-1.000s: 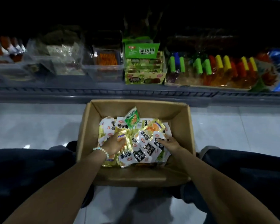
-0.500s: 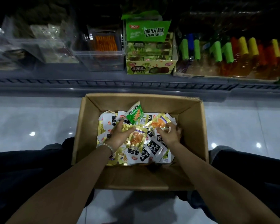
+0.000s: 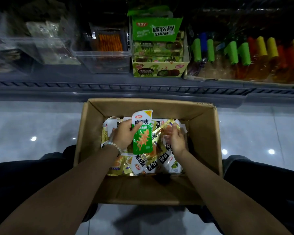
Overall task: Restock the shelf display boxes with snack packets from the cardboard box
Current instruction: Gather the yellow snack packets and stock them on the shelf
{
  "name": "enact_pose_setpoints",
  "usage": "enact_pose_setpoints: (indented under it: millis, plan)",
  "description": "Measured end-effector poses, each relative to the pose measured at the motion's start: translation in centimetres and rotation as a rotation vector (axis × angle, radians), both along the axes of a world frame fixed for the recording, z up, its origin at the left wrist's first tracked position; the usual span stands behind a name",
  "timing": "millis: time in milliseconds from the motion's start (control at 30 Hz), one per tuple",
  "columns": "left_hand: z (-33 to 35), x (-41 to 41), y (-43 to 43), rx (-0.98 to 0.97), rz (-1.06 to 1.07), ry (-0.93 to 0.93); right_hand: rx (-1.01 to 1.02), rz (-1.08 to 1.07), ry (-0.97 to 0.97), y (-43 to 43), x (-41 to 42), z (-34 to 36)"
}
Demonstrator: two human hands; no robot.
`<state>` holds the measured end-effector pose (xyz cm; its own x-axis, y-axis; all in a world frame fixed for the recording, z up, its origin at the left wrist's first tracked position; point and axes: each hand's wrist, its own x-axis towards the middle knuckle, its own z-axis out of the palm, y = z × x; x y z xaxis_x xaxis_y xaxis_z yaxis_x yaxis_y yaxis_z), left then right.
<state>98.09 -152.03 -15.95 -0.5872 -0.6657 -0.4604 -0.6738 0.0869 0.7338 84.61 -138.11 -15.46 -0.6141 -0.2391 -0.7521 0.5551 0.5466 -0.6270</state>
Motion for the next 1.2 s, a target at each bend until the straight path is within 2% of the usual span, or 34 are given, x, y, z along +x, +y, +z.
enact_pose_setpoints:
  millis: [67, 133, 200, 300, 367, 433, 500, 600, 767, 1033, 1200]
  plan:
    - [-0.8, 0.8, 0.4, 0.067, -0.055, -0.06, 0.088, 0.125, -0.015, 0.5, 1.1, -0.5]
    - [-0.5, 0.9, 0.9, 0.109, -0.035, -0.099, 0.257, 0.224, 0.084, 1.0, 2.7, -1.3]
    - [-0.9, 1.0, 1.3, 0.041, 0.004, -0.188, 0.37, 0.15, 0.155, 1.4, 4.5, -2.2]
    - [-1.2, 1.4, 1.4, -0.006, -0.04, -0.36, 0.414, -0.08, -0.05, 1.2, 6.5, -2.4]
    - [-1.5, 1.5, 1.3, 0.085, -0.007, -0.285, 0.319, -0.123, -0.189, 1.0, 7.0, -3.0]
    - [-1.2, 1.2, 1.5, 0.208, 0.076, -0.15, 0.172, -0.166, -0.236, 0.6, 7.0, -3.0]
    - [-1.2, 1.0, 1.7, 0.293, 0.087, -0.143, 0.059, -0.194, -0.263, 0.0, 6.6, -2.8]
    - [-1.5, 0.9, 1.9, 0.317, -0.007, -0.184, -0.141, -0.161, -0.335, -0.4, 5.8, -1.7]
    - [-2.0, 1.4, 3.0, 0.373, 0.074, -0.154, -0.135, -0.009, -0.335, 0.5, 4.9, -1.8]
    - [-1.9, 2.2, 4.8, 0.521, 0.014, -0.196, -0.129, 0.042, -0.378, 2.6, 4.6, -2.3]
    - [0.4, 2.9, 6.2, 0.541, 0.033, -0.119, -0.119, 0.065, -0.341, 3.3, 4.6, -0.4]
